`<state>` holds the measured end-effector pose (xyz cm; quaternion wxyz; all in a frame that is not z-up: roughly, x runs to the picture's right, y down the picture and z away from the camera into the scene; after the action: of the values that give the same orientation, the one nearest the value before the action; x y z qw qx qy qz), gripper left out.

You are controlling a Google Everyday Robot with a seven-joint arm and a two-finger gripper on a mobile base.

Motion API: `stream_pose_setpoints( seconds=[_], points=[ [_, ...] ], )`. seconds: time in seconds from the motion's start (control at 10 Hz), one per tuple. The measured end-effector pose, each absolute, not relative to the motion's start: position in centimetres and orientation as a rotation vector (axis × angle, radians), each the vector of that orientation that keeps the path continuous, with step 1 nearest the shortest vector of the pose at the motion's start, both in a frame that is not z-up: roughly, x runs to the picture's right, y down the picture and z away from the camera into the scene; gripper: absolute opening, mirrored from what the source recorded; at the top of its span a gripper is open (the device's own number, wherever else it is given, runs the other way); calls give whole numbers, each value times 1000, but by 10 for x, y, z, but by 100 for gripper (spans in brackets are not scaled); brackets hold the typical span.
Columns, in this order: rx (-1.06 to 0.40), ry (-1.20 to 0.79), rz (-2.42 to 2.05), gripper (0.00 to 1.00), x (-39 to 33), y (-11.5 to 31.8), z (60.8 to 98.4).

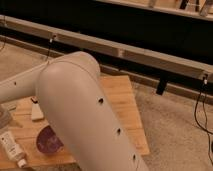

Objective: Place the bottle in the ceramic bowl

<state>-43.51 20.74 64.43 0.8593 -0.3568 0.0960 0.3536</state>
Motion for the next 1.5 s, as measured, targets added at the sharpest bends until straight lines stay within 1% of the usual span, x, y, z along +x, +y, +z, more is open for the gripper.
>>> stream_pose_setpoints(
  seconds=[0.2,0.7,1.0,1.5],
  points=[
    [-760,225,691,65,-439,243,650],
    [-751,230,648,65,-451,291,668],
    [-723,192,634,65,-461,302,685],
    [-629,130,644,65,-486,288,710]
  ],
)
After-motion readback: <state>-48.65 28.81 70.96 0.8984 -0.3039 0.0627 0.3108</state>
